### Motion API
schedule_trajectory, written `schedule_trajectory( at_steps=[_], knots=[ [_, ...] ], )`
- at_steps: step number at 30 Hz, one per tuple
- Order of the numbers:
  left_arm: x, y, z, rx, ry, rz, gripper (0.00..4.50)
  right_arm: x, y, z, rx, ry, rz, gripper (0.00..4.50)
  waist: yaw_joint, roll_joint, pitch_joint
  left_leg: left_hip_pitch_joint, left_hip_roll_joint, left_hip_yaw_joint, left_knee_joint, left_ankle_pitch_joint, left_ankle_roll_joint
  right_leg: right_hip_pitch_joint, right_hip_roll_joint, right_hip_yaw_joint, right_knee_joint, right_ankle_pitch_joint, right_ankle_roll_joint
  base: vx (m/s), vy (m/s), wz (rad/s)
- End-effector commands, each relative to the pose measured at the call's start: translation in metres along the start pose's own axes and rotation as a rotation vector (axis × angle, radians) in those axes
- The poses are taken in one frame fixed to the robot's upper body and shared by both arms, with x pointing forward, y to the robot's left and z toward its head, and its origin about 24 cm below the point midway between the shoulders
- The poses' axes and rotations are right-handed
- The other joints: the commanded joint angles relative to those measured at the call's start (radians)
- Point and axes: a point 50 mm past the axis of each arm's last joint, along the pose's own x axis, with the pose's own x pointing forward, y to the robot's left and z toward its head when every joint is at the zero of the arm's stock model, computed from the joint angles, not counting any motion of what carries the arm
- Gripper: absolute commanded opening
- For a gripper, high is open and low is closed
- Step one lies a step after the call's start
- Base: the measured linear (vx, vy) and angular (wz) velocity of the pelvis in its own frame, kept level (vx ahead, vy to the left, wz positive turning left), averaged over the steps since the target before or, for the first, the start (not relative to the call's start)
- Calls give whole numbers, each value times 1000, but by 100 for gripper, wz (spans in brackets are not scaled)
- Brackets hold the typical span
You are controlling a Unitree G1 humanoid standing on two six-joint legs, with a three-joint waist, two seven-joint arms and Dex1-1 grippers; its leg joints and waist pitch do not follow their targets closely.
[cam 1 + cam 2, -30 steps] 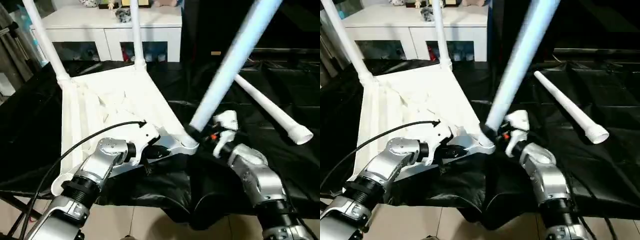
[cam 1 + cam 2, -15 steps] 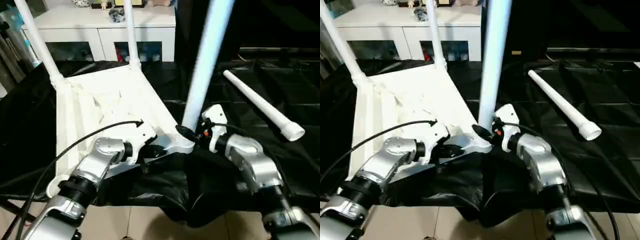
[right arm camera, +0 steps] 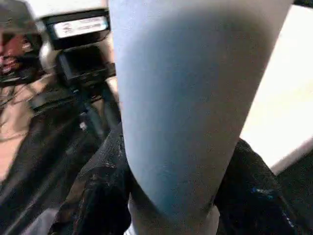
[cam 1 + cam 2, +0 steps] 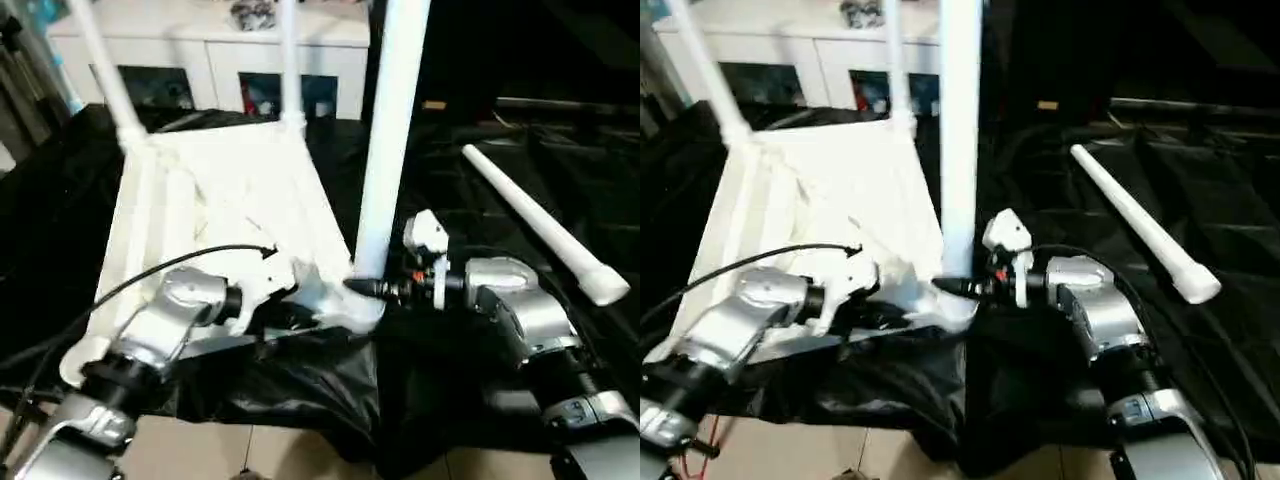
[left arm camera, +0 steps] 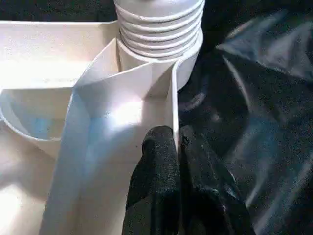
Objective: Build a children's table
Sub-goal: Rotate leg to tighten
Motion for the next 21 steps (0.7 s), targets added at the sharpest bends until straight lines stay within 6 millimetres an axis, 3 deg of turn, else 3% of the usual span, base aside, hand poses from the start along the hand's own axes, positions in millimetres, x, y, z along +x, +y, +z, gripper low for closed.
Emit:
schedule_trajectory(
  at_steps=[1, 7, 13, 21],
  knots=[
    [5, -8, 23, 89, -71, -107, 0, 3, 14, -41, 108, 158, 60, 188, -1, -2, -54, 25, 59, -12, -77, -218, 45, 35, -77, 40, -58, -156, -256, 0, 0, 0],
    [3, -5, 27, 92, -75, -74, 0, 3, 14, -41, 102, 139, 58, 188, -3, -4, -49, 31, 58, -17, -85, -300, 2, 31, -80, 44, -70, -276, -227, 0, 0, 0],
    [2, 2, 26, 83, -65, -13, 0, 5, 18, -44, 66, 132, 49, 188, -4, 0, -50, 29, 58, -18, -85, -295, 0, 32, -79, 44, -69, -244, -229, 0, 0, 0],
    [2, 4, 27, 77, -73, 0, 0, 5, 21, -48, 74, 119, 21, 188, -7, 2, -44, 35, 57, -22, -90, -365, -17, 27, -79, 45, -79, -344, -205, 0, 0, 0]
  ],
)
